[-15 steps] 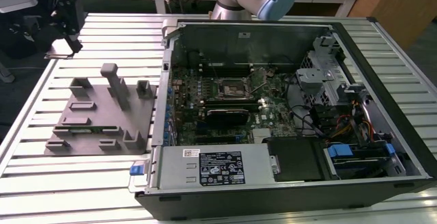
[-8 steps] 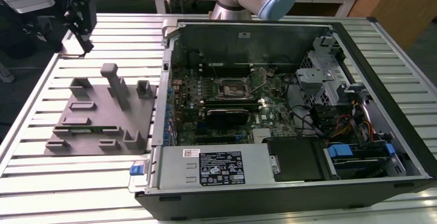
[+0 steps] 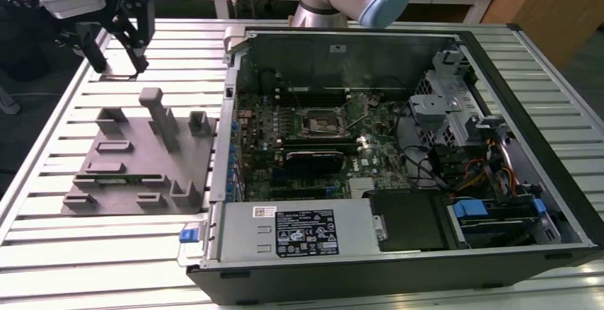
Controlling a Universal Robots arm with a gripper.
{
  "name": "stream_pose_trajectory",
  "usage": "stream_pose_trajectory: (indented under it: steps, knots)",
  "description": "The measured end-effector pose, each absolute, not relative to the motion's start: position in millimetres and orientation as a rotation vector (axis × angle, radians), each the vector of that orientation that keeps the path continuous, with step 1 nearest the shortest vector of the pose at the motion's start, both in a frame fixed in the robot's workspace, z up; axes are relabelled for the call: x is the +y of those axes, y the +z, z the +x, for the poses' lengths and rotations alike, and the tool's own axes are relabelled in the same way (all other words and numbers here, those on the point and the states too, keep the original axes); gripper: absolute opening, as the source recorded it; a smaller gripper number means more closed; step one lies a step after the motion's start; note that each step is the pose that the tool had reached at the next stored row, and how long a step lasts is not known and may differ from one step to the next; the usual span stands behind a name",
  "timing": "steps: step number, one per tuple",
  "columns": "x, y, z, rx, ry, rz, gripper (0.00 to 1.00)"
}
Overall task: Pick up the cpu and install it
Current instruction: 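Pick up the cpu and move it towards the insertion slot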
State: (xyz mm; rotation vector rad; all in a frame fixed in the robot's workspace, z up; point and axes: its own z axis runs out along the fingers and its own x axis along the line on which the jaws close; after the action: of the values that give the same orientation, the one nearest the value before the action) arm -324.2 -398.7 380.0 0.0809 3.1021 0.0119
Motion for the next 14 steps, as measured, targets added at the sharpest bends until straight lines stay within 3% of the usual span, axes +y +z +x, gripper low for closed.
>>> stream_pose_trajectory:
  steps: [14]
  knots:
    - [-398.7, 380.0, -283.6, 3.102, 0.012, 0.081, 0.55]
